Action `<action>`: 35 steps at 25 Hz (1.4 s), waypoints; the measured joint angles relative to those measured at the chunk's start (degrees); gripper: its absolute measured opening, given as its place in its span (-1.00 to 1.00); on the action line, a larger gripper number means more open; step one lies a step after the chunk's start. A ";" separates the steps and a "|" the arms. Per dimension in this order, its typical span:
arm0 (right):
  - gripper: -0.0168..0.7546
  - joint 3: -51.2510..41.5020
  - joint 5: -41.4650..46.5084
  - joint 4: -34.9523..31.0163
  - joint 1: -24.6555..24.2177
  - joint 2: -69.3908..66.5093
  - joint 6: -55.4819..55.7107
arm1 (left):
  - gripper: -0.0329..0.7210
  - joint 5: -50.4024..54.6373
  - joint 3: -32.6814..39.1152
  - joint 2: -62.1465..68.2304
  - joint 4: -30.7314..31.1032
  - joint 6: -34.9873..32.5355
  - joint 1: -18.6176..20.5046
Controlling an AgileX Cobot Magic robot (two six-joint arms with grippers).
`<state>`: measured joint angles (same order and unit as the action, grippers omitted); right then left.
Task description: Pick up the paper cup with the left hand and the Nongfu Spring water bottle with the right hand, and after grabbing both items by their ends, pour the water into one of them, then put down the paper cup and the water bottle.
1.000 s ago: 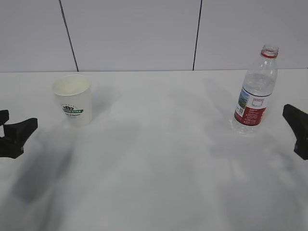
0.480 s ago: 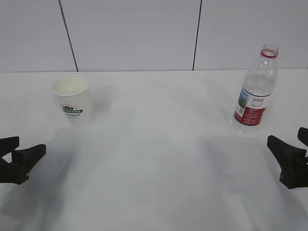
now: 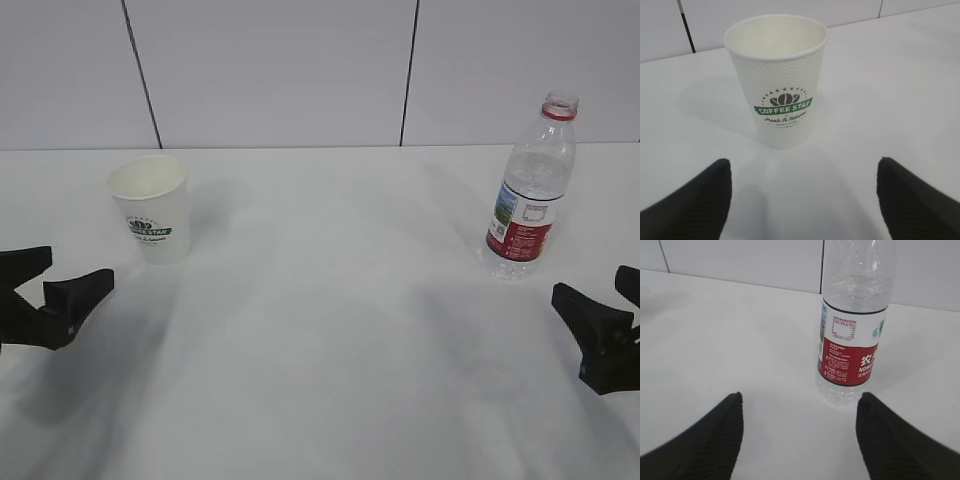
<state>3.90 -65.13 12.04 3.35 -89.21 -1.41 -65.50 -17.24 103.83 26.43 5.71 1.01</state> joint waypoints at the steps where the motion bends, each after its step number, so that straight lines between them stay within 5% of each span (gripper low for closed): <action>1: 0.42 0.00 0.00 0.00 0.00 0.00 0.00 | 0.92 -0.04 -0.42 0.41 0.45 0.00 0.00; 35: 0.42 0.00 -0.26 -0.92 0.00 0.00 0.00 | 0.91 4.16 -23.49 20.53 7.03 7.68 0.00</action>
<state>3.90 -65.39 11.12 3.35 -89.21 -1.41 -61.34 -40.73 124.36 33.46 13.40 1.01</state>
